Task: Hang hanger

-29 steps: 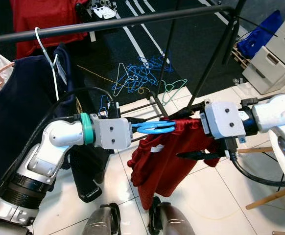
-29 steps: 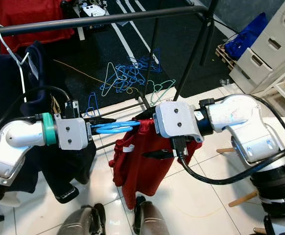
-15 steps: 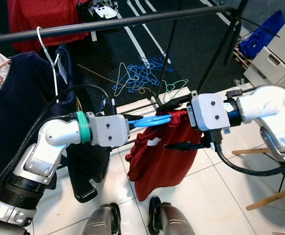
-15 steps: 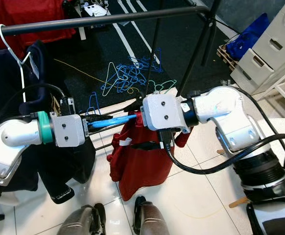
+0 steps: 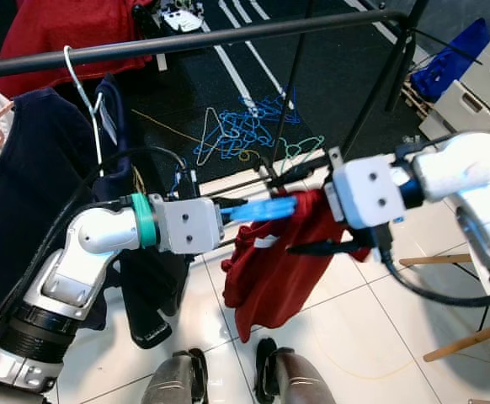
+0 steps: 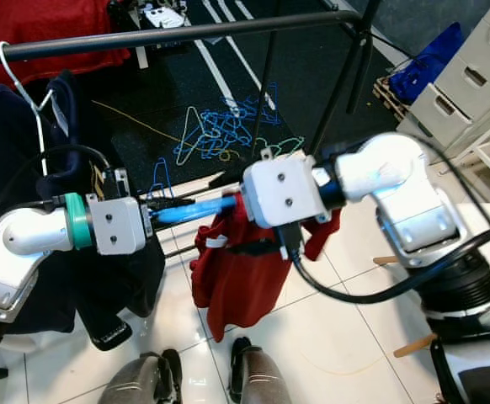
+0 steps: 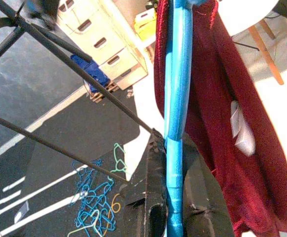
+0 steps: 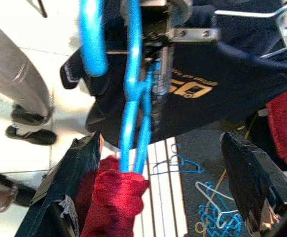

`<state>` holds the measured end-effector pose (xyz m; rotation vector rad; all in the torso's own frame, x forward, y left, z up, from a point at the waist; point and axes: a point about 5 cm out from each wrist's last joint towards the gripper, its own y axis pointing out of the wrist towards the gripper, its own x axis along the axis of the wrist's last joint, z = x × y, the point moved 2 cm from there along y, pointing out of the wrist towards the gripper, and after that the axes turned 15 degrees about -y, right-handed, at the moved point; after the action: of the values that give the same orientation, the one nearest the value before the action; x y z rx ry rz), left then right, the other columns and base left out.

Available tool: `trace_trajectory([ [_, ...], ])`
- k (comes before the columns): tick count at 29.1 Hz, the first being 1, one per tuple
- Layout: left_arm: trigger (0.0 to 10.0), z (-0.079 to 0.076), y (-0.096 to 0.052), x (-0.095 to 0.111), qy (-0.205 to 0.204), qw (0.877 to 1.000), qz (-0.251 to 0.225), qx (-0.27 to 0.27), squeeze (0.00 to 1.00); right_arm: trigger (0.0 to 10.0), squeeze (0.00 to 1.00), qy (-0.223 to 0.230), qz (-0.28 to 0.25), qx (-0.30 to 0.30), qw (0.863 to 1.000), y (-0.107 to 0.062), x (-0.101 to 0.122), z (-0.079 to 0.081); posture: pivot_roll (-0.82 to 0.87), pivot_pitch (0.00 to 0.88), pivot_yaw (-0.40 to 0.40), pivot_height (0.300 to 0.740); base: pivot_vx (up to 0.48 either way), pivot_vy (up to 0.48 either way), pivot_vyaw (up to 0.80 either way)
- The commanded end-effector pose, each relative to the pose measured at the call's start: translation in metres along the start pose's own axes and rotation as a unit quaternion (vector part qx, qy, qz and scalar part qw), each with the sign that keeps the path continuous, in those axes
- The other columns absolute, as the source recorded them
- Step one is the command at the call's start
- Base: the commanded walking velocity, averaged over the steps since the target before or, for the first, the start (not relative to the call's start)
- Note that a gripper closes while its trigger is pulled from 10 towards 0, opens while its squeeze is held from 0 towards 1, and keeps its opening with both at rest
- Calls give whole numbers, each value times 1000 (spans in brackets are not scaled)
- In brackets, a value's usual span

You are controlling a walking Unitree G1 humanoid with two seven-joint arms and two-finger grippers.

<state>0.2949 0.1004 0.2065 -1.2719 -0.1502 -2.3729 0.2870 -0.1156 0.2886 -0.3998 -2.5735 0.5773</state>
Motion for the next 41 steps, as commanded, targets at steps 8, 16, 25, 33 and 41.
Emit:
trace_trajectory([
  [8, 10000, -5, 1, 5, 6, 1000, -15, -8, 0, 10000, 0, 4, 12, -1, 1000, -7, -4, 0, -136, 110, 21, 740, 0, 0, 0],
  [16, 10000, -4, 1, 6, 7, 1000, -15, -7, 0, 10000, 0, 43, -20, 34, 998, 8, -3, 21, -129, 113, 21, 740, 0, 0, 0],
  [25, 10000, -5, 2, 6, 7, 1000, -15, -7, 0, 5137, 0, 55, -18, 39, 998, 17, -11, 28, -128, 118, 20, 740, 0, 0, 0],
  [33, 10000, -5, 2, 7, 6, 1000, -16, -5, 0, 196, 0, 62, 13, 48, 997, 17, -26, 33, -123, 122, 15, 740, 0, 0, 0],
  [41, 10000, -5, 2, 9, 4, 1000, -19, -4, 0, 235, 0, 77, 32, 69, 994, 18, -38, 42, -120, 125, 12, 740, 0, 0, 0],
])
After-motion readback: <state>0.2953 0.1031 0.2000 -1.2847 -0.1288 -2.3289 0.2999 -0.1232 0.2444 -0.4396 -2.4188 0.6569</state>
